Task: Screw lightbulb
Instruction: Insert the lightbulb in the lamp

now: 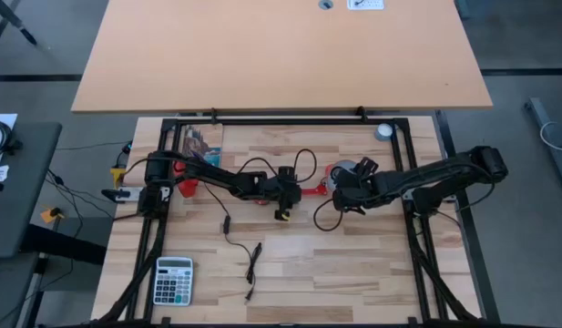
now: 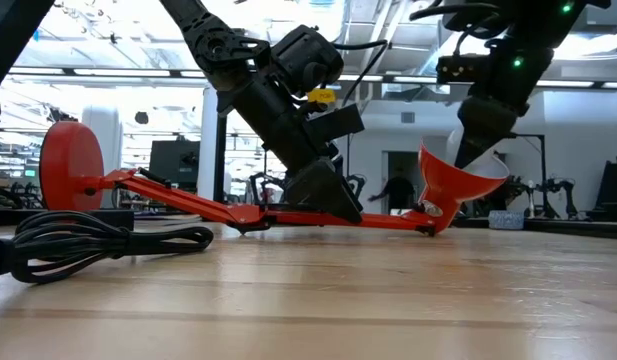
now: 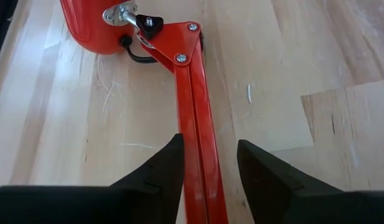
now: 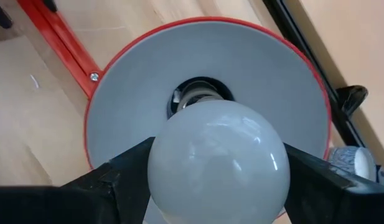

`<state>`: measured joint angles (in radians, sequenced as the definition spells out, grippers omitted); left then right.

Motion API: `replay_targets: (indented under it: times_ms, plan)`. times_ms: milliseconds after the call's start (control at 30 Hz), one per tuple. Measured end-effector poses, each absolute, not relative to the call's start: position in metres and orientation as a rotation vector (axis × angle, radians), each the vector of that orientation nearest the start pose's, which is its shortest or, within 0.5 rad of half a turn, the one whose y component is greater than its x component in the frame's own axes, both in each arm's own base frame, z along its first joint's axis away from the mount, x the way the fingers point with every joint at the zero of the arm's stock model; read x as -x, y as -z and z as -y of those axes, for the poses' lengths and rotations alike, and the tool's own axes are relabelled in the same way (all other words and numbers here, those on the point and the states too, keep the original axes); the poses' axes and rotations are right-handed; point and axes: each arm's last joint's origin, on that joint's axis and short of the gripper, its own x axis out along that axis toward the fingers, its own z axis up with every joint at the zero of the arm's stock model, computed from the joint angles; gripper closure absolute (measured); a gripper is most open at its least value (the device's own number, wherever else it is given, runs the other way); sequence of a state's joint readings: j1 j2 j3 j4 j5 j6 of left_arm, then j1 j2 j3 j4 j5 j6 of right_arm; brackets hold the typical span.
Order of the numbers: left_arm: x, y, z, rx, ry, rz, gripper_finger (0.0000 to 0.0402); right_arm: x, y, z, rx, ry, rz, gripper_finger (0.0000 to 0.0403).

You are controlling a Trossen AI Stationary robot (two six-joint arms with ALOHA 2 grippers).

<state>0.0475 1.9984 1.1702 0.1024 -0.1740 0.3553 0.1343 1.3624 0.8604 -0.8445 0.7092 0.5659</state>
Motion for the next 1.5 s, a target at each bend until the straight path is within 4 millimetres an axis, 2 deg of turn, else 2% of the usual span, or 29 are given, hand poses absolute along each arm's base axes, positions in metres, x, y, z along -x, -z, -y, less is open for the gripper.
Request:
replay_targets:
  times_ms: [200, 433, 700, 967, 1500]
  plan:
    - [-0.410, -0.140, -0.025, -0.398, -0.074, -0.760, 0.0277, -0.230, -0.209, -0.015, 0.040, 0.805, -1.023, 0.0105]
    - [-0.410, -0.139, -0.021, -0.398, -0.057, -0.765, 0.0279, -0.229, -0.206, -0.021, 0.036, 0.791, -1.006, 0.0105]
    - [-0.410, -0.138, -0.019, -0.387, -0.055, -0.772, 0.0280, -0.223, -0.194, -0.014, 0.004, 0.866, -0.993, 0.0105]
    - [-0.410, -0.138, -0.019, -0.402, -0.051, -0.771, 0.0280, -0.229, -0.195, -0.014, -0.001, 0.842, -0.953, 0.0105]
    - [-0.410, -0.138, -0.019, -0.411, -0.046, -0.773, 0.0280, -0.232, -0.195, 0.003, -0.110, 0.862, -0.964, 0.0105]
